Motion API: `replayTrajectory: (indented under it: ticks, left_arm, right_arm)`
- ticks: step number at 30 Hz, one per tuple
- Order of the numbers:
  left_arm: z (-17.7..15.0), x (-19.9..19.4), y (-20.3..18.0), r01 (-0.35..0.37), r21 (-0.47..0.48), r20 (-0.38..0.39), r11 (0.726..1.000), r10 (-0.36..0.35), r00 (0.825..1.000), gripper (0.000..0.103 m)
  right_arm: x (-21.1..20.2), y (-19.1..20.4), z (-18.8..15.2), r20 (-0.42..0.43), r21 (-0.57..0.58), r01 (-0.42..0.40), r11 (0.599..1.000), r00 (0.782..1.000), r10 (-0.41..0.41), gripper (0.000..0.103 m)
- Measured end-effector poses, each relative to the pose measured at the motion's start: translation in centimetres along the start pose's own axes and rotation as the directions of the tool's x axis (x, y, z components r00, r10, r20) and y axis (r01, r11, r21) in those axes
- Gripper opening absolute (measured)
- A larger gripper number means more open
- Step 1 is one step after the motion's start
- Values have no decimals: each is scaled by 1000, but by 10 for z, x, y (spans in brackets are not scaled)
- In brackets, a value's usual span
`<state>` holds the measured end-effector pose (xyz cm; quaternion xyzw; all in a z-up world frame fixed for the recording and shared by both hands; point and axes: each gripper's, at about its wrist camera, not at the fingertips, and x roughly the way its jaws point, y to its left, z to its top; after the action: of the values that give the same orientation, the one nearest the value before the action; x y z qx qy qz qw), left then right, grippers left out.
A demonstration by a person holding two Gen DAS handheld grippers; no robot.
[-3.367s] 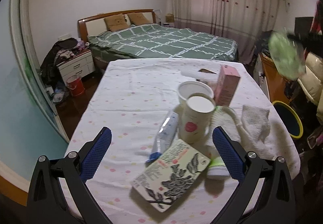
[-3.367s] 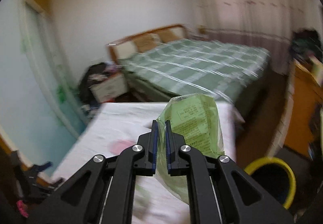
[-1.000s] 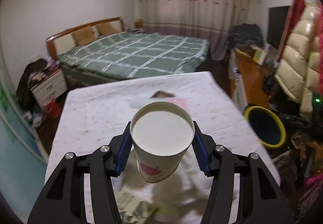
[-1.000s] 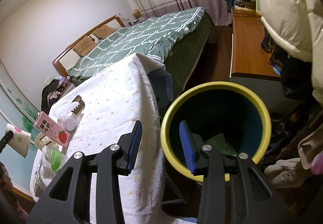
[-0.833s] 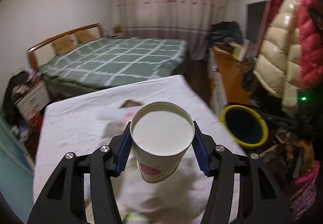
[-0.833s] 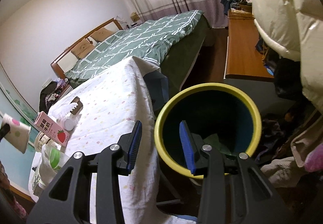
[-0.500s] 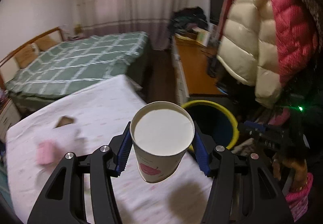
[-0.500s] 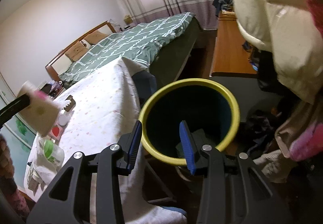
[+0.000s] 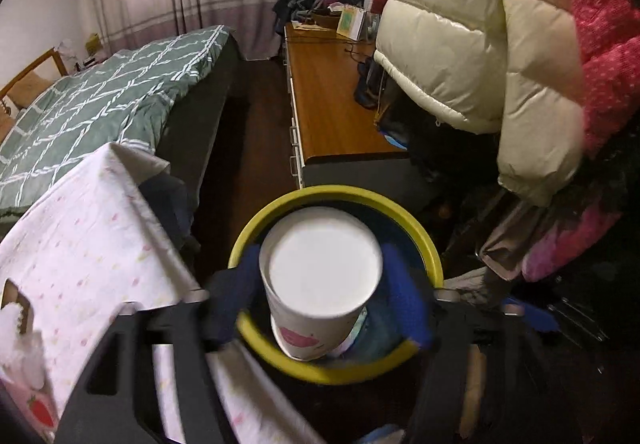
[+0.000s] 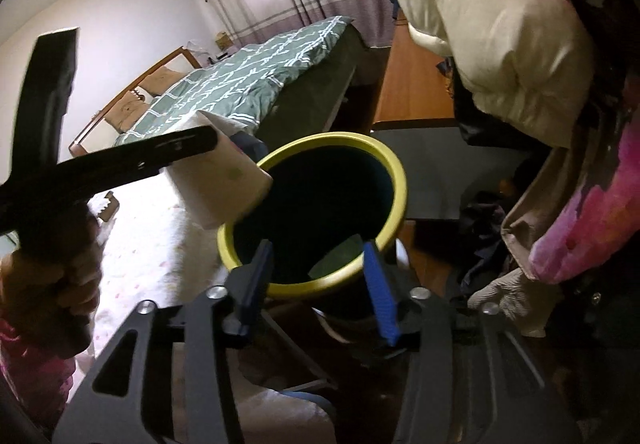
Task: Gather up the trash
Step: 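Carry the paper cup over the bin and open the left gripper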
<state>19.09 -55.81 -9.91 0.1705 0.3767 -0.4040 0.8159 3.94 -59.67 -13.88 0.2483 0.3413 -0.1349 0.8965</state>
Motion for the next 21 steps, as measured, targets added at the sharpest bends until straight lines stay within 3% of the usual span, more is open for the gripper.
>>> replayTrajectory:
  ticks: [3, 6, 13, 16, 21]
  left_arm:
    - [3, 3, 3, -36, -2, 21, 999, 36, 999, 84]
    - [3, -13, 13, -18, -39, 26, 999, 19, 999, 84]
    - [-27, -112, 44, -96, -58, 109, 994, 102, 989, 91]
    - [-53, -158, 64, -166, -76, 152, 983, 176, 973, 92]
    - [-114, -237, 121, -266, -220, 176, 939, 306, 936, 93]
  right_arm:
    - [1, -4, 1, -1, 11, 2, 1000, 1000, -2, 47]
    - [3, -2, 1, -1, 8, 7, 1000, 1000, -7, 47]
    - [11, 32, -8, -28, -54, -32, 998, 999, 31, 47]
    - [16, 59, -13, -43, -102, -66, 993, 997, 62, 47]
    - [18, 115, -30, -90, -181, -156, 971, 986, 141, 51]
